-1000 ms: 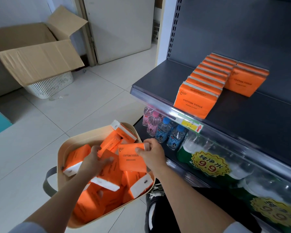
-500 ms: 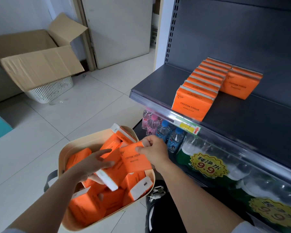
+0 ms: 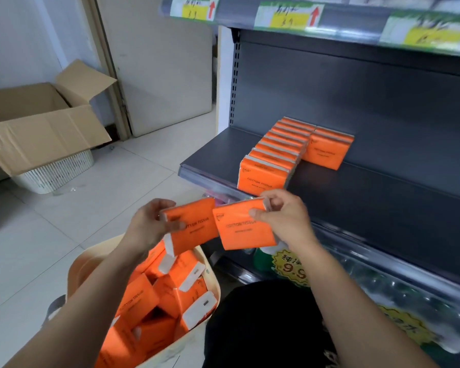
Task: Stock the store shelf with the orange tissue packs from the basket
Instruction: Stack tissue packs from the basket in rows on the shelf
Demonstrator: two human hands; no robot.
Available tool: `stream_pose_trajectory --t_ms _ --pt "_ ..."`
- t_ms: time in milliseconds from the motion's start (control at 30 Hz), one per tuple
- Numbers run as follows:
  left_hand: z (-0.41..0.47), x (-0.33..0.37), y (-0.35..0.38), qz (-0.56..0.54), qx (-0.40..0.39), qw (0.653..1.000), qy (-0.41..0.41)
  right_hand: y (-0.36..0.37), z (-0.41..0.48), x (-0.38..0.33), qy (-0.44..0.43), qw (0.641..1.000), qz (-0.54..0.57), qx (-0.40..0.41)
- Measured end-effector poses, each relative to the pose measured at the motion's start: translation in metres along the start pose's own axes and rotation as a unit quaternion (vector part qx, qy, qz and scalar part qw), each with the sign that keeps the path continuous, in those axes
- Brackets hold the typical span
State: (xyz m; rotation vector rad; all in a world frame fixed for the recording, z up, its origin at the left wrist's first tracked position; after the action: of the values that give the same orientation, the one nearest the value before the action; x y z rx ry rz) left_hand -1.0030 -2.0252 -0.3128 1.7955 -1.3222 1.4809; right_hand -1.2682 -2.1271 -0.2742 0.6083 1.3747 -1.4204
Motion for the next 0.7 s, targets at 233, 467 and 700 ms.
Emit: stream_pose_trajectory --t_ms 233,467,700 --pt "-0.034 0.067 0.052 -0.062 -0.037 0.989 0.131 -0.087 -0.002 0.004 -0.012 0.996 -0.02 0.088" --pt "-0.05 0.105 0.12 -0.073 -0.086 0.98 0.165 -0.159 0.004 0.008 -0.038 0.976 -0.028 0.211" --pt "-0.045 0.112 0.199 -0.055 -0.134 0.979 0.141 -0.195 0.023 0.033 -0.028 0.962 -0.062 0.263"
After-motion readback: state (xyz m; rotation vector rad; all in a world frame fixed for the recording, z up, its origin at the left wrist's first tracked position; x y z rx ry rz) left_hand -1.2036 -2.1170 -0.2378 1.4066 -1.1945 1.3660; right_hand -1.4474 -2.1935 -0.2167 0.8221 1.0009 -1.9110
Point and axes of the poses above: each hand's wrist, its own z-axis towards the middle knuckle, its own y-axis out of the palm, x = y × z, the point moved 7 cm from there along z, towards the middle knuckle, and after that the axes turned 13 degrees about -y, right-handed, at the moved point
